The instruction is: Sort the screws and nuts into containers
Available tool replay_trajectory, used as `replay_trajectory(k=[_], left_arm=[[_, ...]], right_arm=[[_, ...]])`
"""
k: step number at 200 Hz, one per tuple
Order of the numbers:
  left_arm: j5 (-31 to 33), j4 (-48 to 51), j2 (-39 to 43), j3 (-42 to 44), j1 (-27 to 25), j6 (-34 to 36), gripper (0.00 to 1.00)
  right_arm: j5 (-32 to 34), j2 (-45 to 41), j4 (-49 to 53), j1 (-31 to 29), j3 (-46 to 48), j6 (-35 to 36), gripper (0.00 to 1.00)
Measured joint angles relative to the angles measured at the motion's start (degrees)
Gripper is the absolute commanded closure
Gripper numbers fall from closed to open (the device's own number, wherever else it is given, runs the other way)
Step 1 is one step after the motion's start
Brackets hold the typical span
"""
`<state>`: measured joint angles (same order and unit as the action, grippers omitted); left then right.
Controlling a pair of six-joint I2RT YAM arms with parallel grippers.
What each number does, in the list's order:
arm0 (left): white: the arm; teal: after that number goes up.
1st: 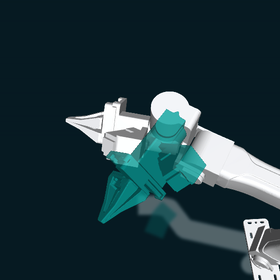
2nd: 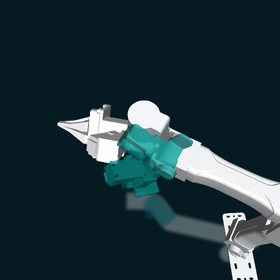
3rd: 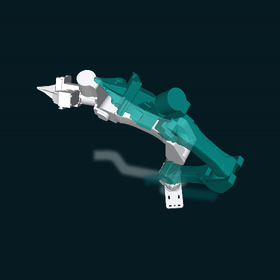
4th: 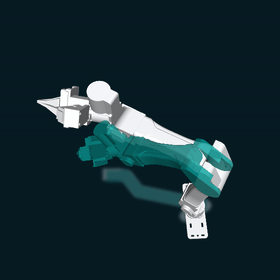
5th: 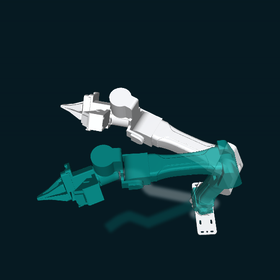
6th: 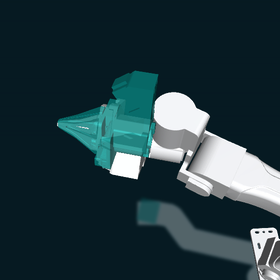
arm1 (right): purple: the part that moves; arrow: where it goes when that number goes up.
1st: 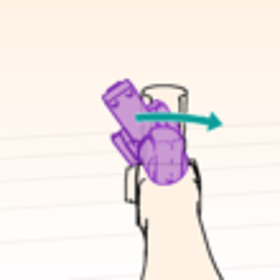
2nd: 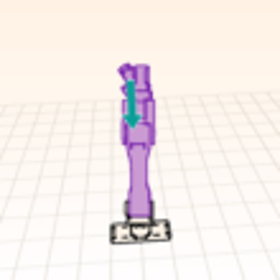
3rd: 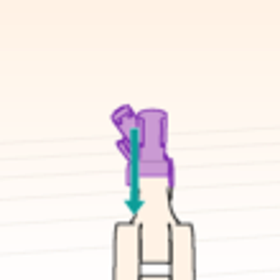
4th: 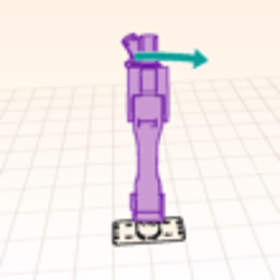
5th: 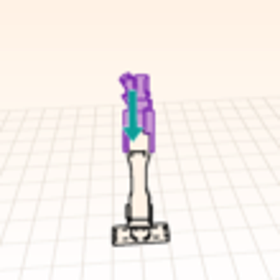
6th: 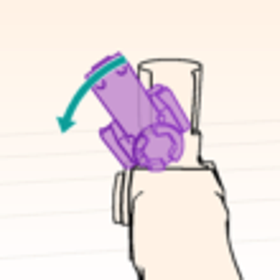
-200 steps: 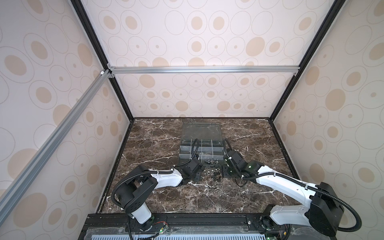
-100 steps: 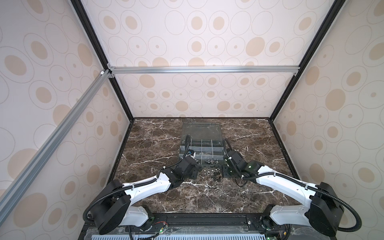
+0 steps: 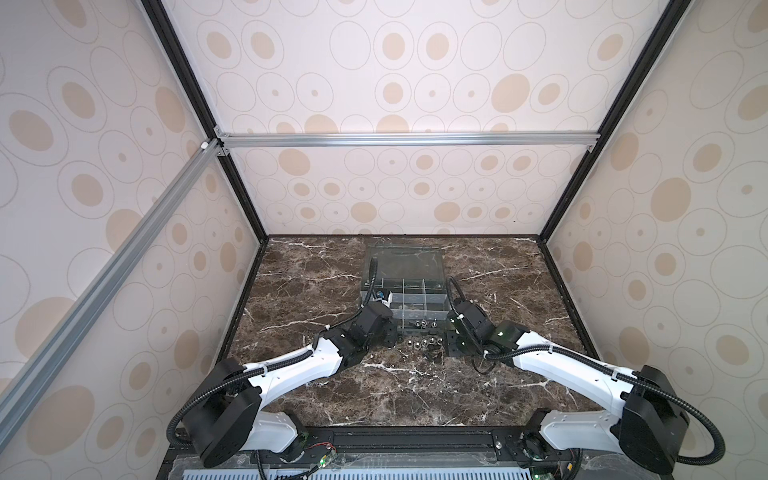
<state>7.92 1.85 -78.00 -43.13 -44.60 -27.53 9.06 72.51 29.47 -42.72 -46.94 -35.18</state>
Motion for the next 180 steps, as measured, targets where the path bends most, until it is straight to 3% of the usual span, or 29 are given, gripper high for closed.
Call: replay_trajectory(k=[180], left_arm=[[-2.32,-0.92,-0.85,-1.05,5.18,1.70,0.84]], right_arm=[[0.20,-1.07,-0.28,0.00,0.24,-0.59,0.47]])
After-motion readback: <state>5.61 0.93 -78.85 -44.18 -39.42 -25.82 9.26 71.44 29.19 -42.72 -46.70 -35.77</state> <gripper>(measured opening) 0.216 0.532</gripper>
